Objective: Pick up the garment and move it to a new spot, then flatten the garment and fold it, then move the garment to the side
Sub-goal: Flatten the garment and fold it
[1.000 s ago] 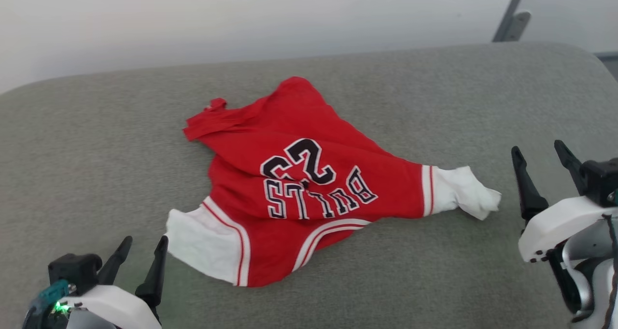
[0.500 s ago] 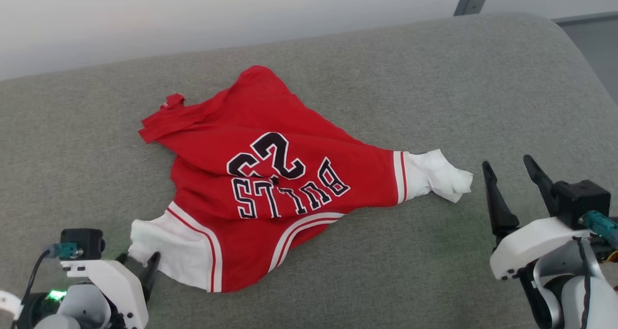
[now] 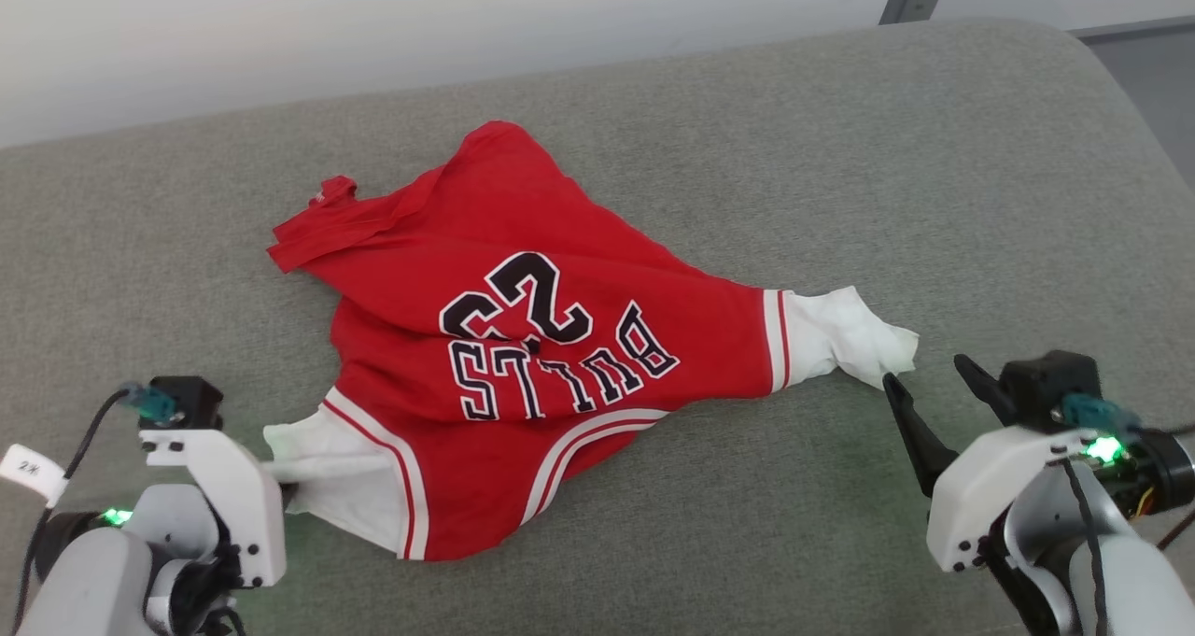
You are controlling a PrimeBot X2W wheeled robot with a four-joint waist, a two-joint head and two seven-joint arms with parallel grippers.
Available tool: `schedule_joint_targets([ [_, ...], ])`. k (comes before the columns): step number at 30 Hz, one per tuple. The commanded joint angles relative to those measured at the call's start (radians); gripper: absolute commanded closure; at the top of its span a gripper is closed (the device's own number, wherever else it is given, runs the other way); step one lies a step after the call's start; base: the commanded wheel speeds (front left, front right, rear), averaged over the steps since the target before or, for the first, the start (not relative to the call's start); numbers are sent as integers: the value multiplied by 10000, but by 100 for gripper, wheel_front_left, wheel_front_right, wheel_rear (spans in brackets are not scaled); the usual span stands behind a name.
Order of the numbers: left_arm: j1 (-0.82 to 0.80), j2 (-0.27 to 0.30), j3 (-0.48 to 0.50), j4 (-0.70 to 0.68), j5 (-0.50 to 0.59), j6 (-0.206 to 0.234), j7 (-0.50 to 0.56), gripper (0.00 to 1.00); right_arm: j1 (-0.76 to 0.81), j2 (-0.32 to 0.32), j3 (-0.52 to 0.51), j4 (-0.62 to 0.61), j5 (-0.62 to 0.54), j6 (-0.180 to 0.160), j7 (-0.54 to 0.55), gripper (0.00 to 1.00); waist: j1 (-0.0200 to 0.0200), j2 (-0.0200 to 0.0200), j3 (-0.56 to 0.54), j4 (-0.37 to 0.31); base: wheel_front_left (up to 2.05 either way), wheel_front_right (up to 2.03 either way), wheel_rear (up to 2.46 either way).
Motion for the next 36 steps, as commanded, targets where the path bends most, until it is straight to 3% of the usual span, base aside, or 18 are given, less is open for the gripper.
schedule_joint_targets([
  [1,182,-202,-248,290,-65,-55,214,100,-220,-163,105,88,47,-3,192,0,0,-1,25,61,0,0,0],
  [15,-621,-181,-630,-29,-125,-216,164,100,-2447,-2230,1753,2548,1356,-3,2707,0,0,-1,630,1068,0,0,0],
  [19,-866,-213,-752,1,-132,-243,65,100,-3066,-2370,2276,3565,1821,-3,3106,0,0,-1,815,1266,0,0,0],
  [21,-924,-216,-783,26,-139,-253,29,100,-3193,-2443,2406,3879,1871,-4,3286,6,0,-1,851,1313,0,0,0],
  [22,-964,-219,-809,59,-147,-269,21,100,-3283,-2402,2493,4167,2033,-4,3461,68,0,-1,878,1352,0,0,0],
  [23,-1031,-215,-845,101,-168,-262,20,100,-3385,-2309,2595,4407,2271,-4,3584,100,0,-1,907,1383,0,0,0],
  [29,-1395,-56,-749,235,-390,-279,102,100,-3883,-2460,2853,4979,3084,-6,4145,100,0,-1,885,1496,0,0,0],
  [36,-1936,380,-304,-587,-820,-74,825,100,-4148,-2823,2610,3706,4686,-1,4789,100,0,-1,430,1486,0,0,0],
])
